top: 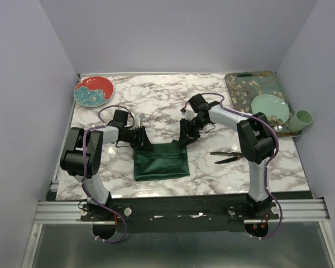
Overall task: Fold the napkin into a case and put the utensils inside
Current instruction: Smooth out the 2/3-rectangle-folded napkin at the center of the board.
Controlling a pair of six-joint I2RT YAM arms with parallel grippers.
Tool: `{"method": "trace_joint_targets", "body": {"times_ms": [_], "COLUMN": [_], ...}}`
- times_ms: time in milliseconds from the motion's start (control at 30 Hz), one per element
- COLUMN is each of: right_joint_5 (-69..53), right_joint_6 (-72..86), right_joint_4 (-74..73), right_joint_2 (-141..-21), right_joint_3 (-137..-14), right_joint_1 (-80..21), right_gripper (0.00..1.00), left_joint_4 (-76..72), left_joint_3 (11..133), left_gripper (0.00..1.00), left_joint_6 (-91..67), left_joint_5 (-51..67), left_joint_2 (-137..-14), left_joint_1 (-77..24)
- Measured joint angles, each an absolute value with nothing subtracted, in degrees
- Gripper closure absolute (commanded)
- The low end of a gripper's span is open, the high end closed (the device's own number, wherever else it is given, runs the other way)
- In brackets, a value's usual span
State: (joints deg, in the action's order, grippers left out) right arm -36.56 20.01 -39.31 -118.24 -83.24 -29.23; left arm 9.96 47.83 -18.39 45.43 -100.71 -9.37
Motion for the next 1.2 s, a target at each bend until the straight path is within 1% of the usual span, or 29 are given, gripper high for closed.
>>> {"method": "trace_joint_targets", "body": {"times_ms": [133, 300, 767, 867, 933, 967, 1000, 1100, 1200], "right_joint_5": [-36.51, -36.53, -37.93, -38.33, -38.70, -38.87, -39.00, -39.53, -39.99], "right_joint_6": [20.36, 21.45, 24.71, 25.28, 25.56, 25.67, 25.78, 26.11, 25.93], "right_joint_4": [-39.31, -39.24, -38.57, -38.41, -38.22, -38.09, -38.02, -37.80, -37.60], "right_joint_2": [-117.54, -116.62, -118.04, -118.76, -119.11, -119.26, -119.33, -119.37, -119.35], "right_joint_3": [-83.24, -83.24, -83.24, -83.24, -83.24, -83.24, -83.24, -83.24, -83.20], "right_joint_1": [-29.10, -28.88, -28.01, -27.99, -27.99, -27.99, -27.99, -27.94, -27.77], "right_gripper": [0.62, 0.61, 0.62, 0.66, 0.71, 0.76, 0.84, 1.00, 0.99], "left_joint_4": [9.96, 9.96, 10.02, 10.02, 10.02, 10.02, 10.02, 10.02, 10.13], "left_joint_3": [47.83, 47.86, 47.86, 47.86, 47.86, 47.88, 47.86, 47.86, 47.86], "left_gripper": [0.68, 0.68, 0.68, 0.68, 0.68, 0.68, 0.68, 0.68, 0.67], "left_joint_6": [-18.24, -18.20, -17.80, -17.80, -17.78, -17.80, -17.78, -17.76, -17.61], "left_joint_5": [45.43, 45.43, 45.45, 45.45, 45.47, 45.45, 45.45, 45.45, 45.45], "left_joint_2": [-100.71, -100.71, -100.71, -100.71, -100.71, -100.71, -100.71, -100.68, -100.57], "left_joint_1": [-9.37, -9.37, -9.37, -9.37, -9.37, -9.37, -9.37, -9.37, -9.37]}}
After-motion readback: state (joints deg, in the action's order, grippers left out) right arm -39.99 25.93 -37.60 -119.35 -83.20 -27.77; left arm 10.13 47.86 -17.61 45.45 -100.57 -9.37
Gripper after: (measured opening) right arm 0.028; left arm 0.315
